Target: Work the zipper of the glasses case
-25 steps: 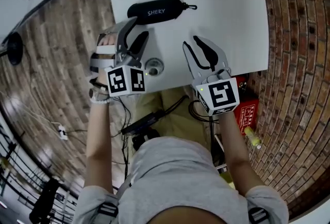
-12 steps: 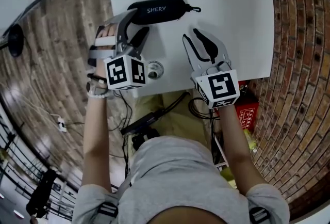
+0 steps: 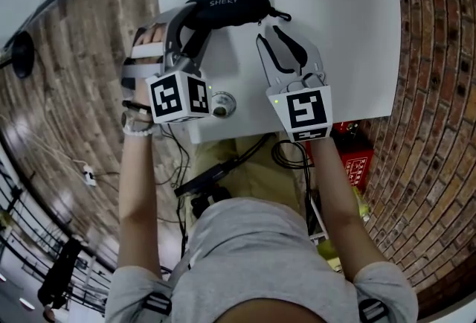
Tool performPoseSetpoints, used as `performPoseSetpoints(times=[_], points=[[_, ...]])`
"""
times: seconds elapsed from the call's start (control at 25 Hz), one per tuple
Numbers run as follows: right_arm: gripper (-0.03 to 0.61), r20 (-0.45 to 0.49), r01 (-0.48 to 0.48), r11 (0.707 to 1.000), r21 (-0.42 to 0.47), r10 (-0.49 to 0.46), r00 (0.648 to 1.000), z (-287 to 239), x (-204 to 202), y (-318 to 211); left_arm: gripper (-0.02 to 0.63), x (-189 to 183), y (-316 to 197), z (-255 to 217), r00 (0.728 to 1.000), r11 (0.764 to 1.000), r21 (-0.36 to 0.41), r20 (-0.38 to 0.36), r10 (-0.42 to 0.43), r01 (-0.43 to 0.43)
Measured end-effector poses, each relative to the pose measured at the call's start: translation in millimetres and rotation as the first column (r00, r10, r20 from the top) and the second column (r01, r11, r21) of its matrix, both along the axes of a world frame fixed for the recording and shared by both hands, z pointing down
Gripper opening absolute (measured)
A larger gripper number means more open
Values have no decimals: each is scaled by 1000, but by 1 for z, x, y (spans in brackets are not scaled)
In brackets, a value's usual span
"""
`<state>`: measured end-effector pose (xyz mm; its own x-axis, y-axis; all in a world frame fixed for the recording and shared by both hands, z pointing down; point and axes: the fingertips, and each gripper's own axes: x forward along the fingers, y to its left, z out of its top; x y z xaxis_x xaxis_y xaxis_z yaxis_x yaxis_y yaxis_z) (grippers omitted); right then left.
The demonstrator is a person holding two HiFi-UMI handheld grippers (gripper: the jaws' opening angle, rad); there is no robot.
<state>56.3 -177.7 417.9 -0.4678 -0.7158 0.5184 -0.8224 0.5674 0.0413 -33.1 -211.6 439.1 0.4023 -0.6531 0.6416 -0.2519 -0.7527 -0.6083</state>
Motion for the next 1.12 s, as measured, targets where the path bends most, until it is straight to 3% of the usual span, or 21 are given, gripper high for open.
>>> performPoseSetpoints(times=[0.24, 1.12], points=[[97, -55, 7, 1000, 27, -5, 998, 7, -8, -10, 247, 0, 0, -1, 1000, 1000, -9, 0, 1, -1], [31, -73, -65, 996, 64, 69, 995, 9, -9, -20, 249, -2, -2, 1, 1000, 1000, -27, 11, -5, 5]])
